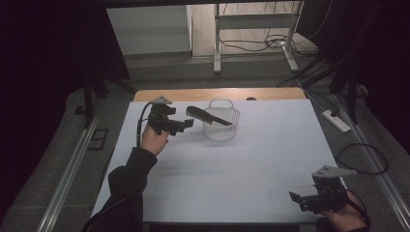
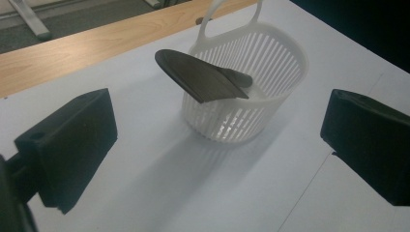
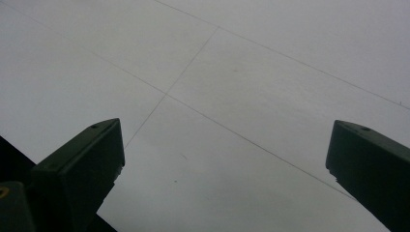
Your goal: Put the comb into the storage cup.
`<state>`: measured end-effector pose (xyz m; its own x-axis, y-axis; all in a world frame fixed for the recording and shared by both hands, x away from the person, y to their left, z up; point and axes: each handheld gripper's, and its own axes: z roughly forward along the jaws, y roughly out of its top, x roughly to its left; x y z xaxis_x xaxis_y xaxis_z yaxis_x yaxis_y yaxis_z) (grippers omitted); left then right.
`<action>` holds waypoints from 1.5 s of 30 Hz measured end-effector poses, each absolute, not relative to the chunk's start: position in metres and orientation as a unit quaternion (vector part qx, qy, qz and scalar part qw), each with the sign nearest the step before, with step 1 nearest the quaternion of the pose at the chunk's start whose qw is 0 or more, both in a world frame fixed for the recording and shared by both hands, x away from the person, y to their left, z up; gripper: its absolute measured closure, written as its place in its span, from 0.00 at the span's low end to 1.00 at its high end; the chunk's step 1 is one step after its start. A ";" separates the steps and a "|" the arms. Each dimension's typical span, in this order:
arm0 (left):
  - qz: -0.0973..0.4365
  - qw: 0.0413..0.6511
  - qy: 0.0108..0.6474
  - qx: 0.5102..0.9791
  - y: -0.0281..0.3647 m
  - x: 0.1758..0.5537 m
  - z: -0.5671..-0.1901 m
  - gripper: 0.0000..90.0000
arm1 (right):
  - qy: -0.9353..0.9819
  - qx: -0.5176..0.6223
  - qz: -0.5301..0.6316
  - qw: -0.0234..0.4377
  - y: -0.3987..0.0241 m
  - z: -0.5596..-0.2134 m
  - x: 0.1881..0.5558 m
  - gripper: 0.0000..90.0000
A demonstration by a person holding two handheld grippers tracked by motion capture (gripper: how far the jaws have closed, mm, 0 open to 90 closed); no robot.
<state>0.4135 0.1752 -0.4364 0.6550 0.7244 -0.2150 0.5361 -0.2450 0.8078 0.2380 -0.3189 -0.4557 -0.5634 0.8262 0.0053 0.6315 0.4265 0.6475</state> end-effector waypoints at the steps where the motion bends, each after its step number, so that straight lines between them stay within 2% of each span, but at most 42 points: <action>1: 0.101 0.465 0.402 0.783 0.175 0.413 -0.436 0.00 | 0.829 0.439 0.306 0.159 -0.319 -0.456 0.238 0.00; 45: 0.086 0.463 0.406 0.783 0.180 0.380 -0.458 0.00 | 0.829 0.437 0.312 0.160 -0.319 -0.455 0.238 0.00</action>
<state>0.3796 0.1795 -0.4578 0.6549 0.7161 -0.2414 0.5572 -0.2418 0.7944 0.2379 -0.3189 -0.4550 -0.5676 0.8233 0.0070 0.6234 0.4242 0.6568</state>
